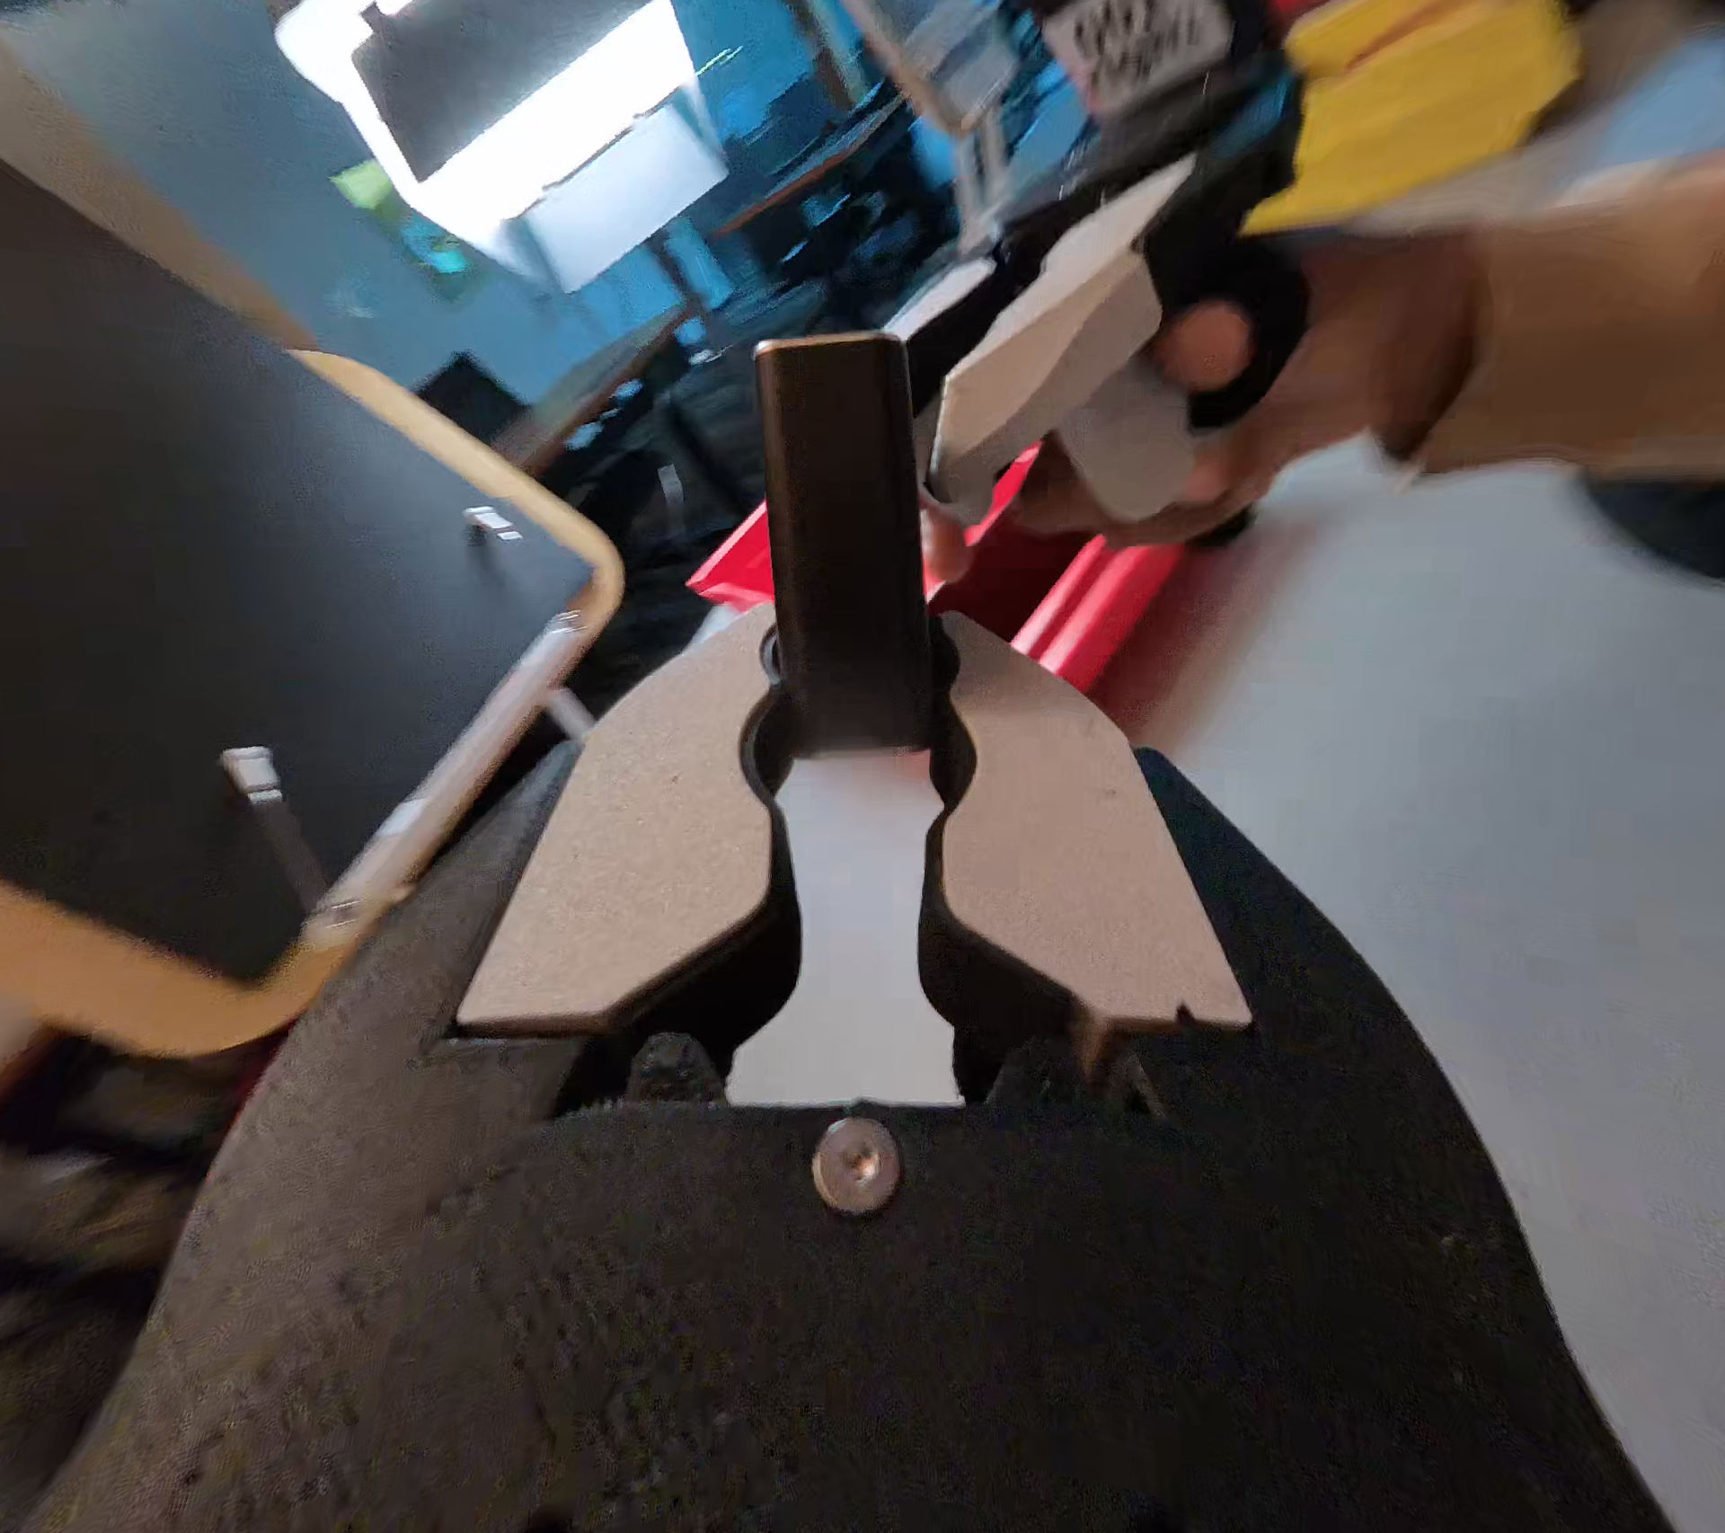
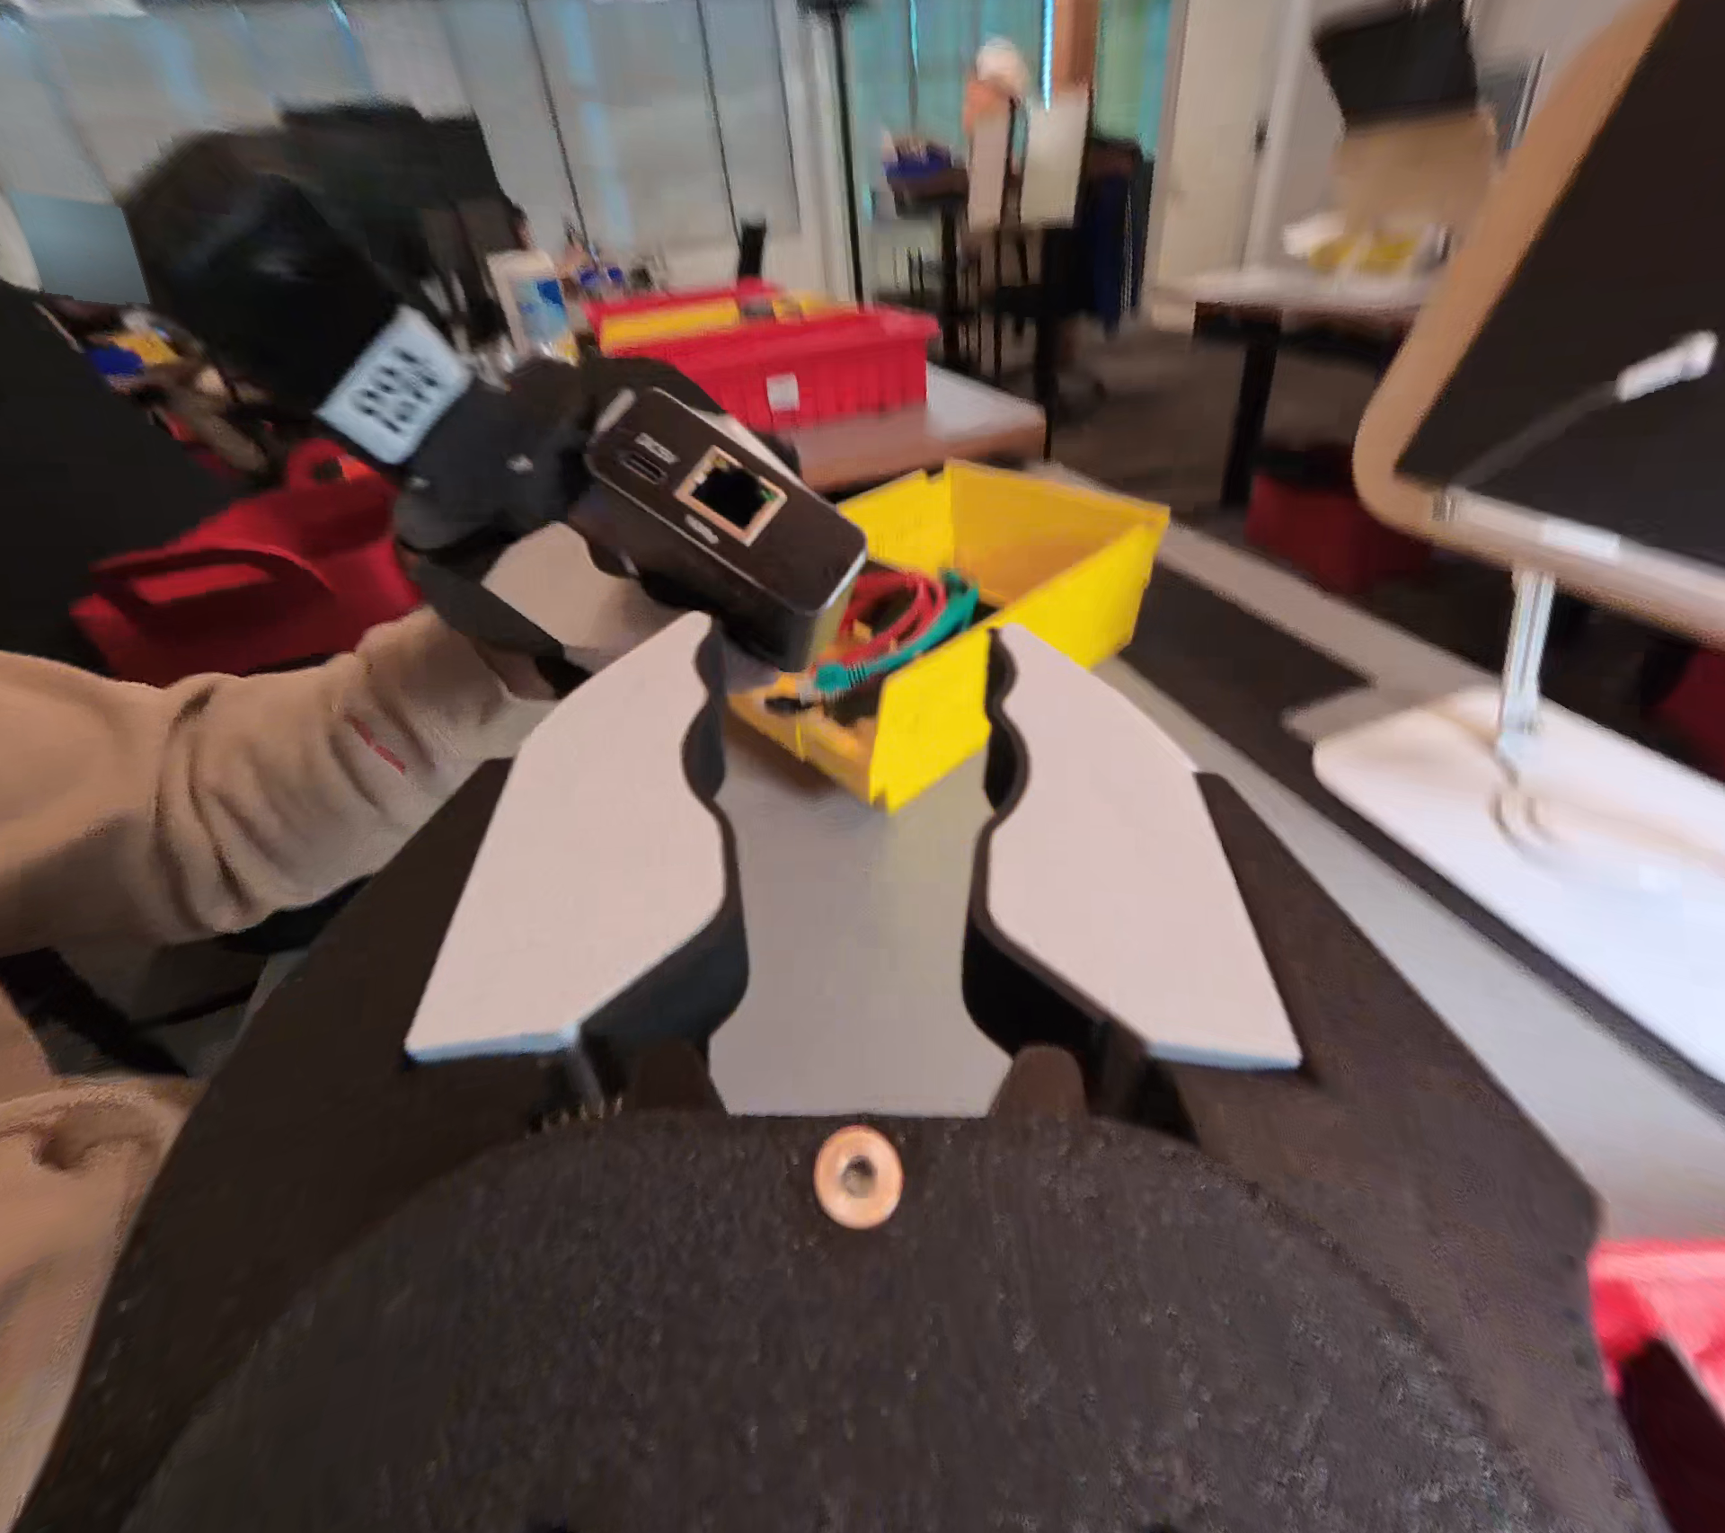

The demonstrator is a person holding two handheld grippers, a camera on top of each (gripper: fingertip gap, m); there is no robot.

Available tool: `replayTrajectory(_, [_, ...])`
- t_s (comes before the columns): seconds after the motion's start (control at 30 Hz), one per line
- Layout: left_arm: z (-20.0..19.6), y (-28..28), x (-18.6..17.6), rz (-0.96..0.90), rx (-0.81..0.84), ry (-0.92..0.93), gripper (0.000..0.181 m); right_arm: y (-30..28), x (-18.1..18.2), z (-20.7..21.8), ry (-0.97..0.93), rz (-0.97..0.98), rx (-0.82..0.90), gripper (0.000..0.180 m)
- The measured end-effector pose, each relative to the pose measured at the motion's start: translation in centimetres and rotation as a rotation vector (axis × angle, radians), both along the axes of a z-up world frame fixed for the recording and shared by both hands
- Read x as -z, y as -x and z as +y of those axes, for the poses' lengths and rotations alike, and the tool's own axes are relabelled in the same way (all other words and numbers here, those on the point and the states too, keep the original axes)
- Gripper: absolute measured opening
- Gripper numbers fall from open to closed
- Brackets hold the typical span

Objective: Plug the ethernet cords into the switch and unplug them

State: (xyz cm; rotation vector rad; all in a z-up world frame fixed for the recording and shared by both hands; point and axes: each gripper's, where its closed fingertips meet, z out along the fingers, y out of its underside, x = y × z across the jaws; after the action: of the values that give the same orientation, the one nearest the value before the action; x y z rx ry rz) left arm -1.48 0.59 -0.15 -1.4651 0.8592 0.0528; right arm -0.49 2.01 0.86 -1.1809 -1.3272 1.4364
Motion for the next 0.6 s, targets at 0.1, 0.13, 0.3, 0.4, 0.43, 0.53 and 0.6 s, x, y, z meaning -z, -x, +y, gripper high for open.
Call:
replayTrajectory(0.1, [0.9, 1.5, 0.9, 0.225, -0.146, -0.081, 0.026, 0.5, 1.5, 0.1, 0.087, -0.109, -0.015, 0.067])
replayTrajectory(0.13, [1.1, 1.6, 1.3, 0.286, -0.170, -0.099, 0.026, 0.7, 1.7, -0.1, 0.115, -0.119, -0.021, 0.069])
replayTrajectory(0.3, [1.7, 1.8, 2.6, 0.416, -0.206, -0.143, 0.027, 1.4, 3.2, -0.5, 0.191, -0.165, -0.063, 0.074])
replayTrajectory(0.4, [1.5, 1.8, 2.5, 0.472, -0.203, -0.188, 0.027, 1.4, 3.2, -1.6, 0.236, -0.156, -0.154, 0.074])
replayTrajectory(0.43, [1.5, 1.7, 2.7, 0.489, -0.196, -0.181, 0.026, 1.3, 3.0, -2.1, 0.242, -0.150, -0.187, 0.075])
replayTrajectory(0.53, [1.6, 1.4, 3.4, 0.530, -0.180, -0.182, 0.026, 1.6, 3.3, -2.4, 0.202, -0.160, -0.172, 0.073])
replayTrajectory(0.6, [1.5, 0.7, 3.7, 0.537, -0.155, -0.184, 0.026, 1.7, 3.4, -2.2, 0.179, -0.153, -0.147, 0.063])
